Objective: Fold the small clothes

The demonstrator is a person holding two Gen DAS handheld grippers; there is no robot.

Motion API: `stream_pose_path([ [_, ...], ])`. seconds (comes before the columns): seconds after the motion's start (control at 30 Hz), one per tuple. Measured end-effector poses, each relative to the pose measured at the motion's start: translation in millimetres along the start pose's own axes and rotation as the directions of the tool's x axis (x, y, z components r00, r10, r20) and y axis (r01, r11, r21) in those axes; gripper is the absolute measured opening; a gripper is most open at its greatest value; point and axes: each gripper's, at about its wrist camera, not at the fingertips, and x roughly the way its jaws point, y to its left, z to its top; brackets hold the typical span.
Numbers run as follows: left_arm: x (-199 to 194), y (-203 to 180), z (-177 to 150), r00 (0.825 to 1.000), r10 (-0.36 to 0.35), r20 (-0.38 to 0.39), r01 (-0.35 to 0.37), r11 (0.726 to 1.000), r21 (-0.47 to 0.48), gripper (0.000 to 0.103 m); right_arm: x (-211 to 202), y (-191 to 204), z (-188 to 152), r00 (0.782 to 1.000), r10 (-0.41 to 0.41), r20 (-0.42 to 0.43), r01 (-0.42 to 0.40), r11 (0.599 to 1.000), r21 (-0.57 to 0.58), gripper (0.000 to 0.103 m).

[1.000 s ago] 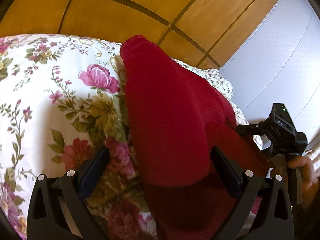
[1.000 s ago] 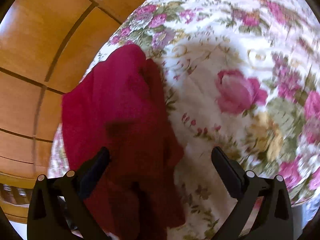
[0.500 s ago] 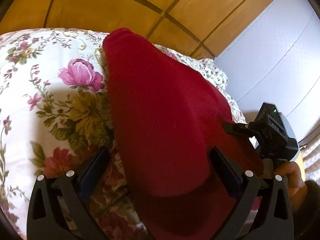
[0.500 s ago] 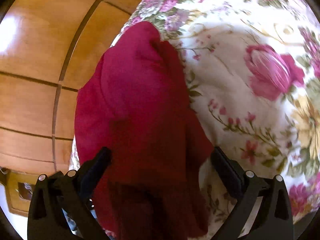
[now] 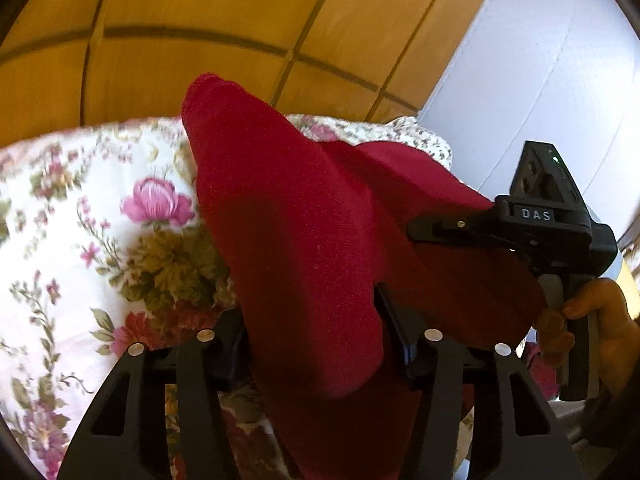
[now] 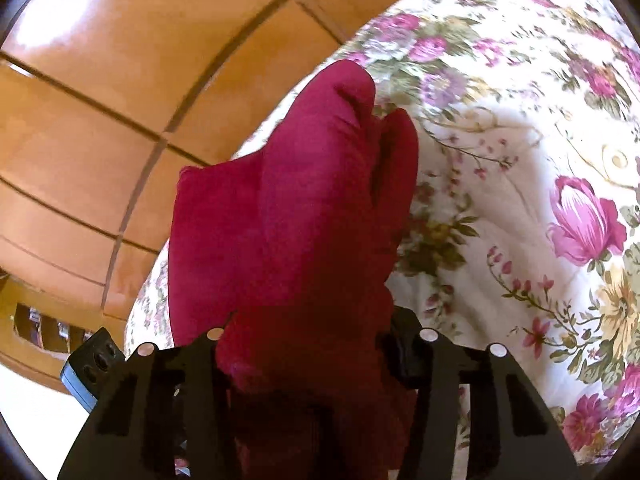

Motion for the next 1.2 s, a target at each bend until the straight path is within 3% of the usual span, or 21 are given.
stream_pose_path([
  [0.2,-15,-24,13,0.998,-0.002,0.059,-0.004,0.995,0.104,0.053,-19,7,-5,0.999,0.029,0.027,-0.028,0.999,-0.025,0.047],
  [0.4,-6,-42,30,0.995,-0.051,0.087,0.038,0.990,0.138,0.053,-52,3,1,0.992,0.036,0.119,-0.033,0.999,-0.024,0.047],
  [0.67,42,-71,59,0.989,-0.133,0.067,0.119,0.975,0.189,0.053,-98,-25,16,0.961,-0.030,0.276,0.025,0.999,0.023,0.047],
  [0.87,92,-85,73,0.985,-0.173,0.025,0.163,0.959,0.231,0.053,-110,-53,25,0.934,-0.086,0.346,0.071,0.996,0.056,0.047],
  [0.97,122,-77,73,0.982,-0.187,-0.021,0.187,0.959,0.213,0.053,-108,-73,25,0.929,-0.103,0.356,0.074,0.993,0.095,0.047],
  [1.07,154,-65,63,0.978,-0.177,-0.109,0.193,0.968,0.159,0.055,-90,-103,20,0.943,-0.138,0.301,0.081,0.977,0.195,0.048],
  [1.13,170,-53,53,0.980,-0.147,-0.137,0.165,0.978,0.130,0.066,-82,-122,15,0.949,-0.168,0.267,0.092,0.958,0.273,0.054],
  [1.2,176,-33,51,0.968,-0.211,-0.136,0.216,0.976,0.030,0.078,-79,-140,9,0.956,-0.152,0.252,0.055,0.933,0.355,0.065],
])
